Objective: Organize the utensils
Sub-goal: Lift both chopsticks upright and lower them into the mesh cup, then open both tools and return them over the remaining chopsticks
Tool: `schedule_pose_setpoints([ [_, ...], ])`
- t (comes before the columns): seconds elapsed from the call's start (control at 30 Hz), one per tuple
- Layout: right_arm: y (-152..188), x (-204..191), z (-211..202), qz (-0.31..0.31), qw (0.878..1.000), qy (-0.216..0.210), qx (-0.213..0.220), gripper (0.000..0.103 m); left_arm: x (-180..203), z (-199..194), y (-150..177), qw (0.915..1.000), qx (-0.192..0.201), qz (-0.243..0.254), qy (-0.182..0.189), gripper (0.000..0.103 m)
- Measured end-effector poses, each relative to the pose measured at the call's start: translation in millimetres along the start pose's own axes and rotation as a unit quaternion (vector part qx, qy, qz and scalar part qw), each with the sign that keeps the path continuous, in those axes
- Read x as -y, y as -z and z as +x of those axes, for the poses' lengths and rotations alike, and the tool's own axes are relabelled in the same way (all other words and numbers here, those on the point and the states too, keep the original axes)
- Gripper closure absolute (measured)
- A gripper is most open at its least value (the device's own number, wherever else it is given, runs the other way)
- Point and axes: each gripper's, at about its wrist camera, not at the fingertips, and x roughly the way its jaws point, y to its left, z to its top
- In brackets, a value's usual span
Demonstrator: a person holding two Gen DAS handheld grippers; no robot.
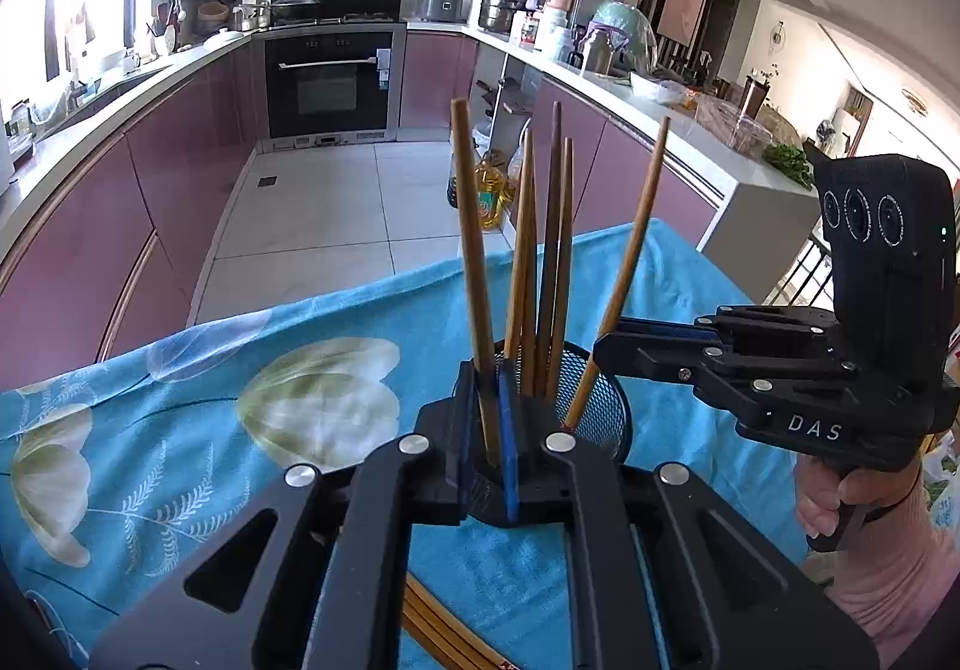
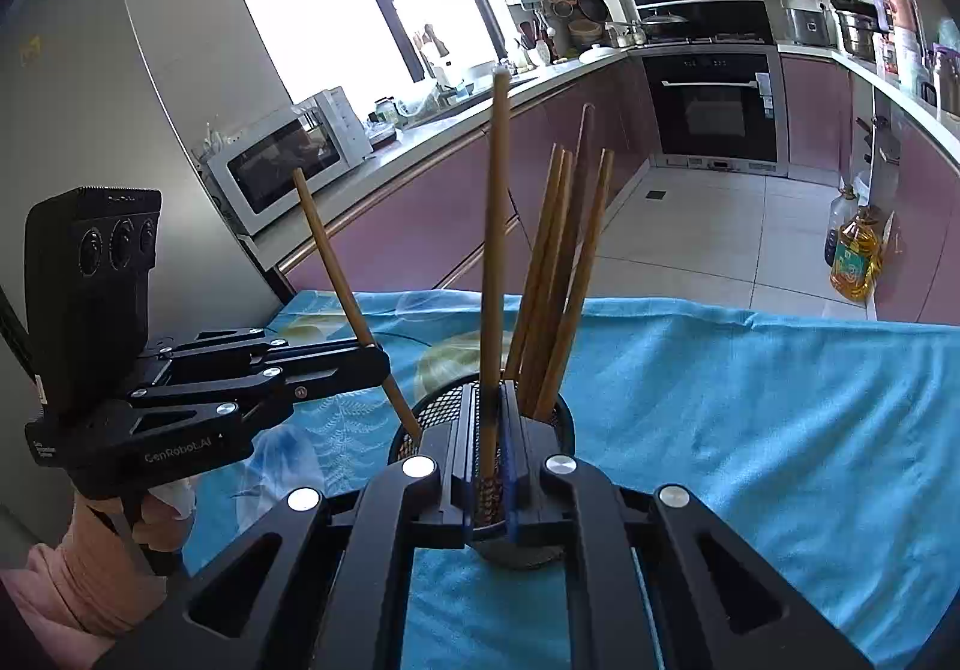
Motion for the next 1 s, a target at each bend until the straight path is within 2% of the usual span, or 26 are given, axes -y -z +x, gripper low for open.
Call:
schedule_pose_setpoints([
  [0.13, 1.1, -1.3, -0.8, 0.005, 1.0, 0.007, 0.0, 0.095, -5.7, 12.0, -0.6, 0.9999, -0.002, -0.013, -0.001, 0.091],
  [0.3, 4.0, -2.0, -5.3, 0.009, 1.0, 0.009, 0.006, 0.086, -11.0, 10.5, 7.9, 0.9997, 0.01, -0.019, 0.009, 0.087],
  [0.37, 5.3, -1.6, -6.6, 0.011, 1.0, 0.008, 0.009, 0.086, -15.8, 7.4, 12.7, 0.9994, 0.014, -0.028, 0.013, 0.086],
  [0.47, 8.8, -0.8, -8.1, 0.014, 1.0, 0.012, 0.015, 0.074, -19.3, 3.0, 25.0, 0.9991, 0.021, -0.035, 0.01, 0.081],
  [0.83, 1.5, 5.6, 5.6, 0.036, 0.999, 0.016, 0.02, 0.073, -43.9, -4.7, 65.9, 0.9971, 0.016, -0.074, 0.009, 0.075],
  [1.0, 14.5, -17.7, -10.6, -0.001, 1.0, 0.008, 0.03, 0.073, -51.1, -11.7, 85.0, 0.9966, 0.014, -0.081, -0.005, 0.07],
])
